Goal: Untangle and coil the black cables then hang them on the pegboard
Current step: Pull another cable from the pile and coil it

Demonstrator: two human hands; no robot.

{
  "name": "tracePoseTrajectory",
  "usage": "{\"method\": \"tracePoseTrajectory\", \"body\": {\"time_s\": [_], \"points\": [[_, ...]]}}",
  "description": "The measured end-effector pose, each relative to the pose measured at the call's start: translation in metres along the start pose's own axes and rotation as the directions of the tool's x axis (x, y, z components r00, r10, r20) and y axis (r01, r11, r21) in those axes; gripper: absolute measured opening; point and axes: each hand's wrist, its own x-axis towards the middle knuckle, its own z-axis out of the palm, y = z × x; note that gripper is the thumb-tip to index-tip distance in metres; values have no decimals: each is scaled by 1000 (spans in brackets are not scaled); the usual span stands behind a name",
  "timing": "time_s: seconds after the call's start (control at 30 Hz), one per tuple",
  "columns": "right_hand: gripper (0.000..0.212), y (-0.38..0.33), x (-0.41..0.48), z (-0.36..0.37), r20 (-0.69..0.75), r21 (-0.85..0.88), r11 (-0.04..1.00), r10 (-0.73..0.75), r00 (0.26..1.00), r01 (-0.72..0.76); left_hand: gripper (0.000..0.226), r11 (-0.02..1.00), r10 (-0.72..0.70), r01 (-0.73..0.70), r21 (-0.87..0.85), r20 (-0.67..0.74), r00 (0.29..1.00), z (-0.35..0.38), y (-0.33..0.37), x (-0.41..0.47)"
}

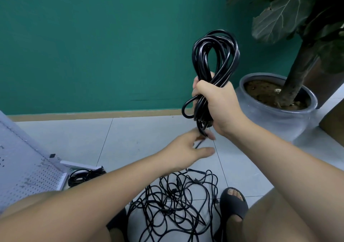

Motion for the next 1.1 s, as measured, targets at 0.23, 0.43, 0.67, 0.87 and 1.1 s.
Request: {"method": "tracePoseTrajectory", "body": {"time_s": [0.23, 0.43, 0.67, 0.87, 1.1], "points": [[39, 1, 13, -18, -221, -86, 994, -88, 971, 71, 19, 989, -83, 93, -115, 86, 993, 12, 10, -17], [39, 20, 28, -42, -100, -475, 880, -41, 994, -11, 20, 991, -15, 15, 134, 1, 1000, -13, 26, -37], [24, 36, 11, -41, 348, -564, 822, 323, 880, -79, 18, 980, 164, -130, 152, -238, 958, -57, 39, -43], [20, 28, -11, -27, 574, -115, 906, 396, 717, -408, 28, 968, 229, -149, 201, -470, 853, -83, 50, -39], [62, 15, -19, -16, 670, 148, 819, 329, 666, -554, 33, 972, 234, -185, 143, -564, 792, -88, 58, -36]]}}
